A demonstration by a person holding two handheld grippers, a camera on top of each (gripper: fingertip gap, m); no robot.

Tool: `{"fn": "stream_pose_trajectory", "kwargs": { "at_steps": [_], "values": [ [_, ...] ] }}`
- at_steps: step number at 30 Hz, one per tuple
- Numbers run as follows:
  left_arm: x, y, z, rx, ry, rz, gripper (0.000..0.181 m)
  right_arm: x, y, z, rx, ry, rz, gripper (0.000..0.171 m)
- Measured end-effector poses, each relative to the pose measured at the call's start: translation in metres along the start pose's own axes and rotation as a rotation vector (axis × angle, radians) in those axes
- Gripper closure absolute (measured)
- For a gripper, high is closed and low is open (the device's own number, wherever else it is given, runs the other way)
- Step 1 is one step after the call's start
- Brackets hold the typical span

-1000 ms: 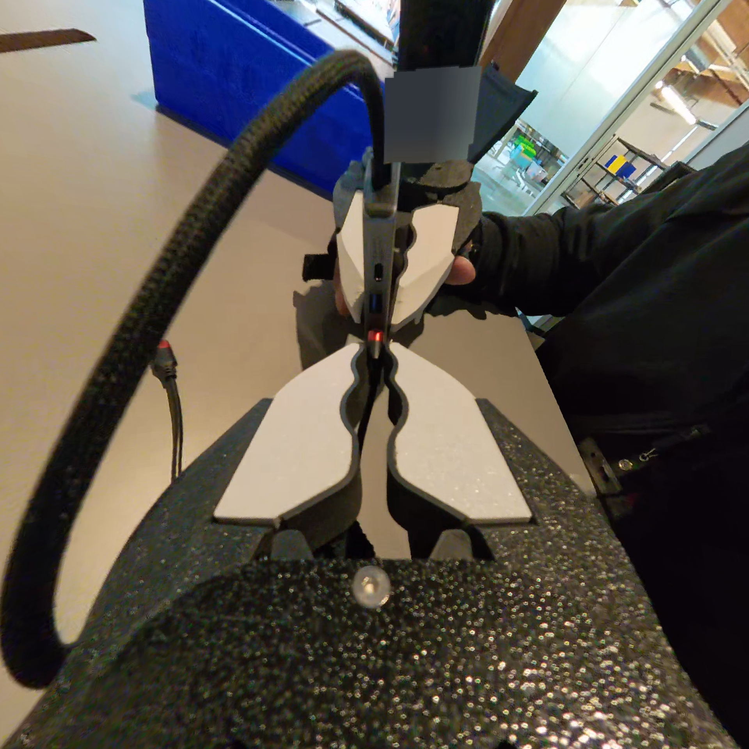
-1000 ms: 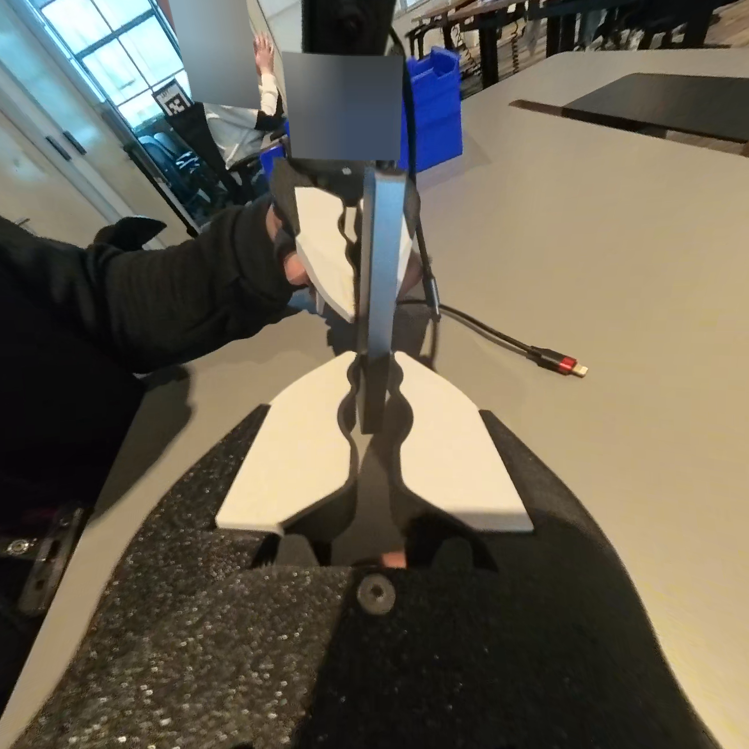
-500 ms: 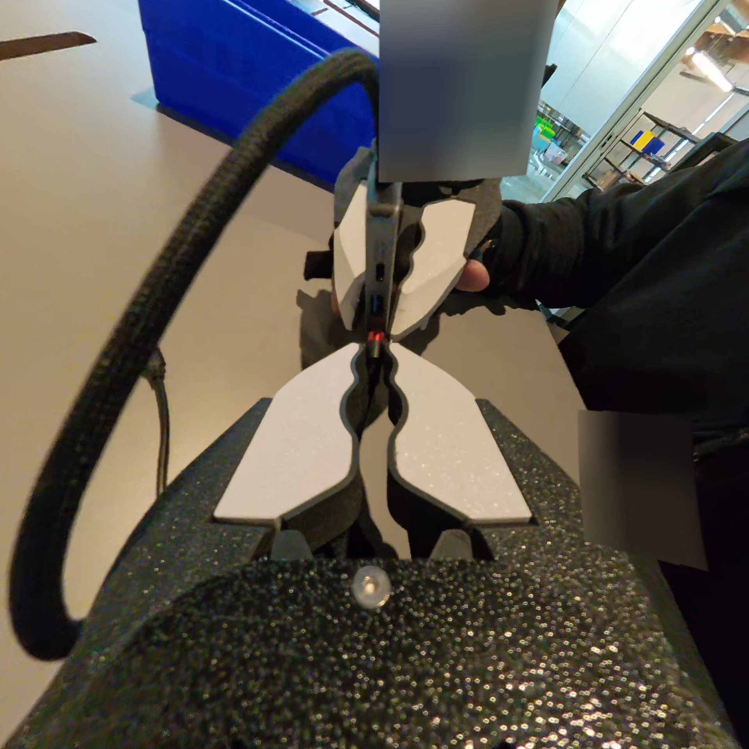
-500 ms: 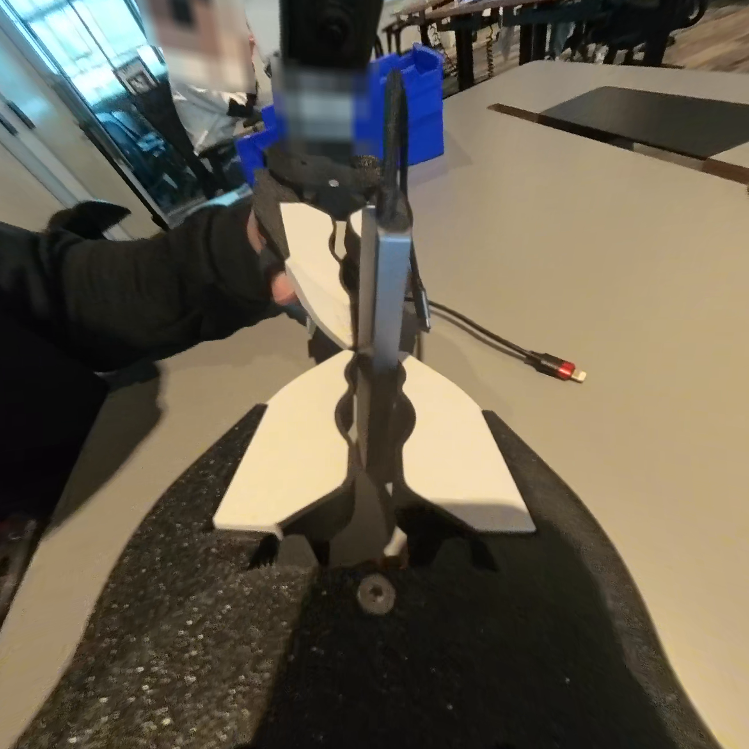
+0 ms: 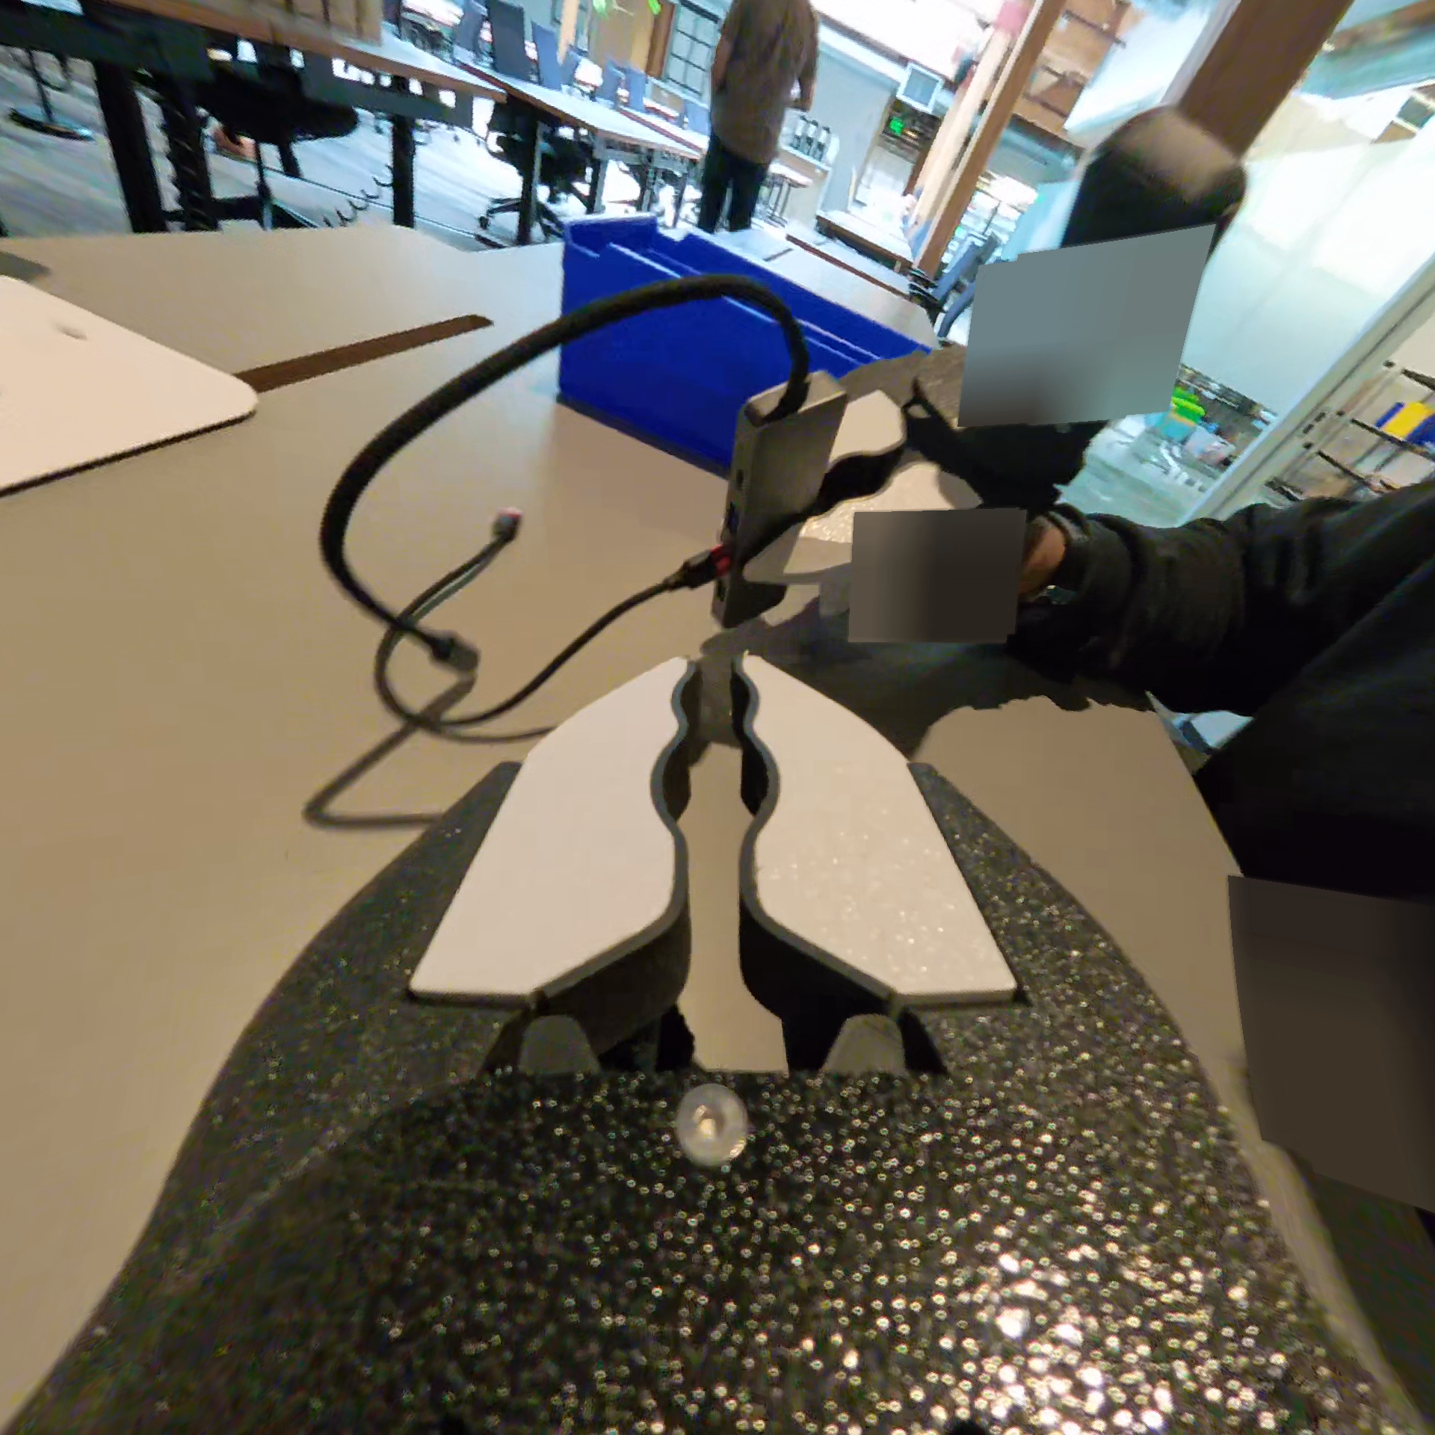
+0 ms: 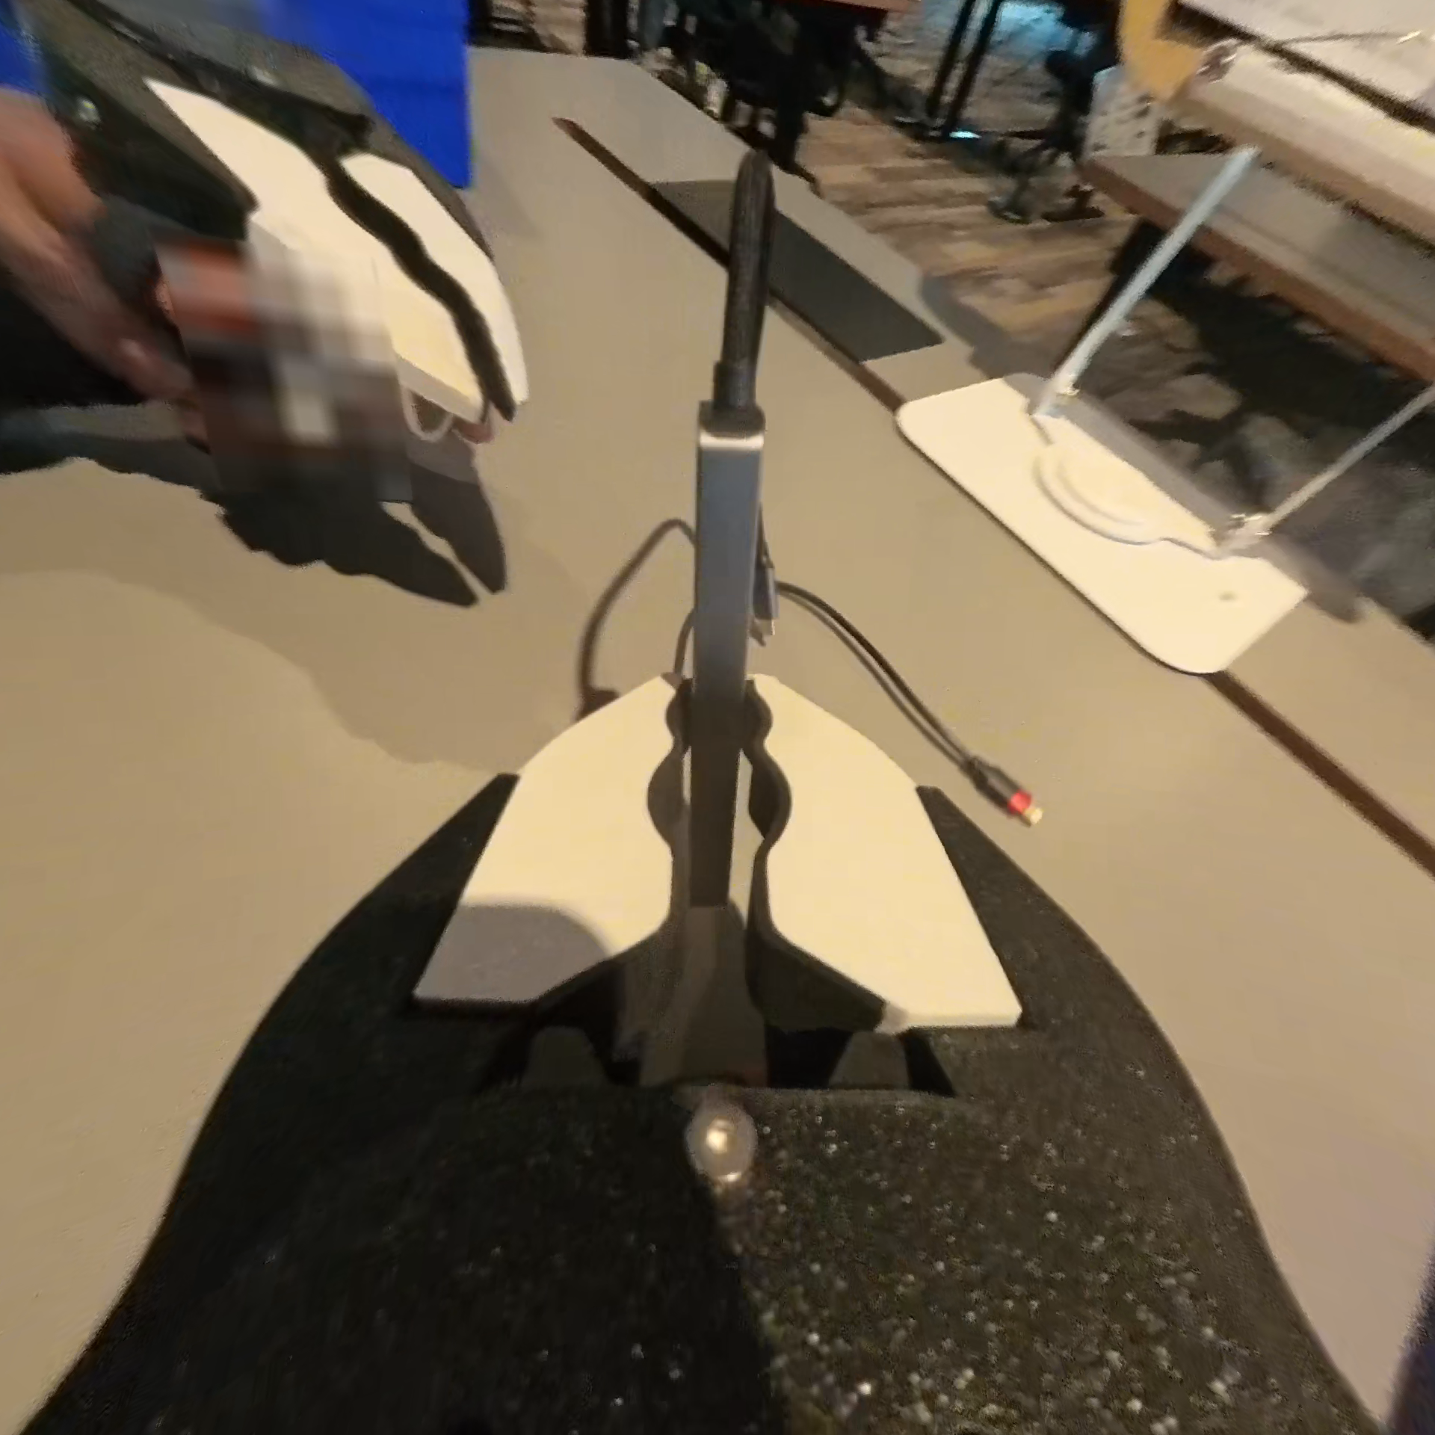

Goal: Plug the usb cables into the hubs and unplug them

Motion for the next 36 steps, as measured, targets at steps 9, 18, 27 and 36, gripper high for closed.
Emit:
{"fn": "stream_pose_trajectory", "kwargs": {
  "at_steps": [9, 18, 27, 36],
  "values": [
    [0.009, 0.013, -0.012, -0.055, 0.084, 0.090, 0.177, -0.044, -0.043, 0.035, -0.122, -0.169, -0.259, 0.159],
    [0.014, 0.013, -0.017, -0.083, 0.138, 0.090, 0.179, -0.221, -0.130, 0.090, -0.137, -0.631, -0.888, 0.160],
    [0.015, 0.015, -0.018, -0.112, 0.144, 0.089, 0.181, -0.217, -0.222, -0.014, -0.051, 0.086, -1.065, 0.159],
    [0.015, 0.015, -0.019, -0.127, 0.153, 0.083, 0.181, -0.171, -0.235, -0.113, 0.135, 0.629, -0.794, 0.160]
  ]
}}
Point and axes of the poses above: each gripper's, where its closed fingertips meet, x out along the fingers, z out of its top, y = z × x across the jaws, the point moved 6 cm from there along -x, back along the fingers, and after that the axes turned 7 degrees about -z, right-handed, at the moved point
